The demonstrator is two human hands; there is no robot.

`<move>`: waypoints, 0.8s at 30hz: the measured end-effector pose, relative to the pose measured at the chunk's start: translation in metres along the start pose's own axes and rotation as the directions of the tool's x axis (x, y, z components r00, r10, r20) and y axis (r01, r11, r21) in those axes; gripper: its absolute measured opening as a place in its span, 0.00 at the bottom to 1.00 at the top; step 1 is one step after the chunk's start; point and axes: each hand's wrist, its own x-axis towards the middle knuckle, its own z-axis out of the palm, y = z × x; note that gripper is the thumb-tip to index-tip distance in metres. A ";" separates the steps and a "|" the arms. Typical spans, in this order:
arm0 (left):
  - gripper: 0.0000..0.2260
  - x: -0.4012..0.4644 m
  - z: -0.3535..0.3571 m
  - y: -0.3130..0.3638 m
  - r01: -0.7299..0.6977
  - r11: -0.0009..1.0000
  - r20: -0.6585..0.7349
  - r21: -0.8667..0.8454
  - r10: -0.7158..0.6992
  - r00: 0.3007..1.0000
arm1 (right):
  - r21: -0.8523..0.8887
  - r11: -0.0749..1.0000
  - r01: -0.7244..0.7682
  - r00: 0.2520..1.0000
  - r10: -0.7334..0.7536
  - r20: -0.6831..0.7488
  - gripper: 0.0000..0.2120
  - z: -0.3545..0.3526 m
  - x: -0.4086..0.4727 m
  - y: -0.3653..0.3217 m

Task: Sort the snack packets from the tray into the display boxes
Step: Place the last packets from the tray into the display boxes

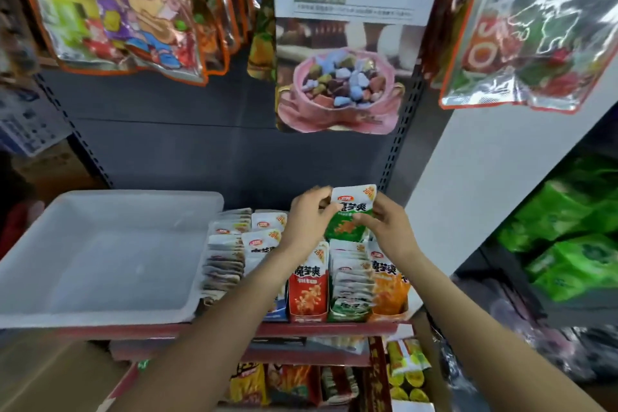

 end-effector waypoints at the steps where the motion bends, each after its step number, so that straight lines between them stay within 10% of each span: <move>1: 0.07 0.001 0.002 -0.003 0.017 1.000 0.020 0.020 -0.017 1.000 | -0.048 0.999 -0.016 1.000 0.017 0.012 0.14 0.001 0.001 0.004; 10: 0.05 0.016 0.018 0.001 0.092 0.992 0.104 0.084 -0.100 0.990 | -0.141 0.989 -0.047 0.989 0.027 -0.143 0.09 -0.008 0.004 0.017; 16: 0.02 0.010 0.019 -0.013 0.032 0.943 0.237 0.331 -0.116 0.964 | -0.324 0.938 -0.123 0.988 0.145 0.045 0.07 -0.010 0.007 0.027; 24: 0.03 0.016 0.010 -0.005 -0.012 0.965 0.187 0.261 -0.038 0.982 | -0.310 0.951 0.005 1.000 0.000 0.017 0.09 -0.009 0.009 0.021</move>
